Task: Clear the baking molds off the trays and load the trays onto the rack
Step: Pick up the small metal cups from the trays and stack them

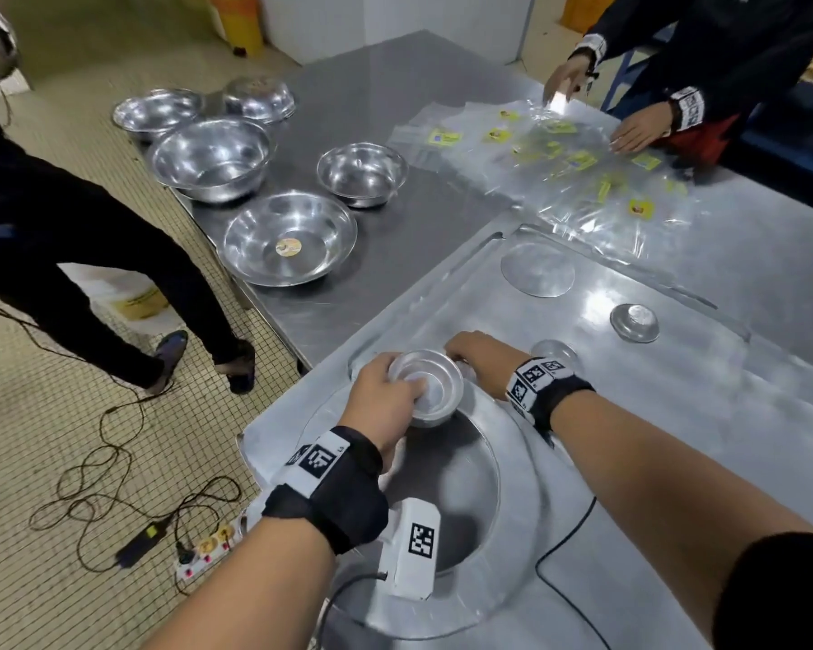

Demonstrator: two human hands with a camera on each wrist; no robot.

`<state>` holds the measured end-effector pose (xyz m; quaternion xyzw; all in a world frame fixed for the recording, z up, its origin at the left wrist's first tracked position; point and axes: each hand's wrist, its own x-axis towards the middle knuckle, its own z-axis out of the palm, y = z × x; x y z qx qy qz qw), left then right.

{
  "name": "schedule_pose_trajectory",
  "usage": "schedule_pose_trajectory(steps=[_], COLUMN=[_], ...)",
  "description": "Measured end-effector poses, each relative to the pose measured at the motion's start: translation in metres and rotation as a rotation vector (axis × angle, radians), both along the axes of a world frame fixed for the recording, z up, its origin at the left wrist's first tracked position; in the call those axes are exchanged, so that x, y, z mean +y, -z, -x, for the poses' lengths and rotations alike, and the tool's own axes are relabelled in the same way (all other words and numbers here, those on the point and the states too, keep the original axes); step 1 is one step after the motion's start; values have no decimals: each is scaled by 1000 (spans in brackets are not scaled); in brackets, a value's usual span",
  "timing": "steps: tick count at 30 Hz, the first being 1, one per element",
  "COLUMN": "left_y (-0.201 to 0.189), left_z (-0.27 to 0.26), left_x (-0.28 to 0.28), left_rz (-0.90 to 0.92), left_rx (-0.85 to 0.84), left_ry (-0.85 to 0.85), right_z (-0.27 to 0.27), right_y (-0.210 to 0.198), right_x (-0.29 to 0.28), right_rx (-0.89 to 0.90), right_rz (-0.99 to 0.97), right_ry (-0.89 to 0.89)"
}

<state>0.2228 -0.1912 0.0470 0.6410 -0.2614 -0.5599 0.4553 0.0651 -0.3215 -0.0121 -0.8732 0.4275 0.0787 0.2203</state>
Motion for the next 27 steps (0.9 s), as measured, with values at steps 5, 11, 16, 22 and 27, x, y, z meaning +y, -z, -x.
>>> schedule_pose_trajectory(steps=[5,11,16,22,27], left_y=[-1,-8,-16,-22,-30], left_z=[7,20,36,55,68], left_x=[6,15,21,22,26], left_rz=[-6,-24,-49,-66,-16], left_rx=[23,53,154,249,279], left_ry=[23,54,69,122,277], right_z=[24,57,68,63,66], right_y=[-9,-45,-79,-103,-104], right_x=[9,28,67,120,152], right_rx=[-110,-394,-667,-997,-1016], right_rz=[30,139,283,206,185], right_ry=[137,268,436,548,510])
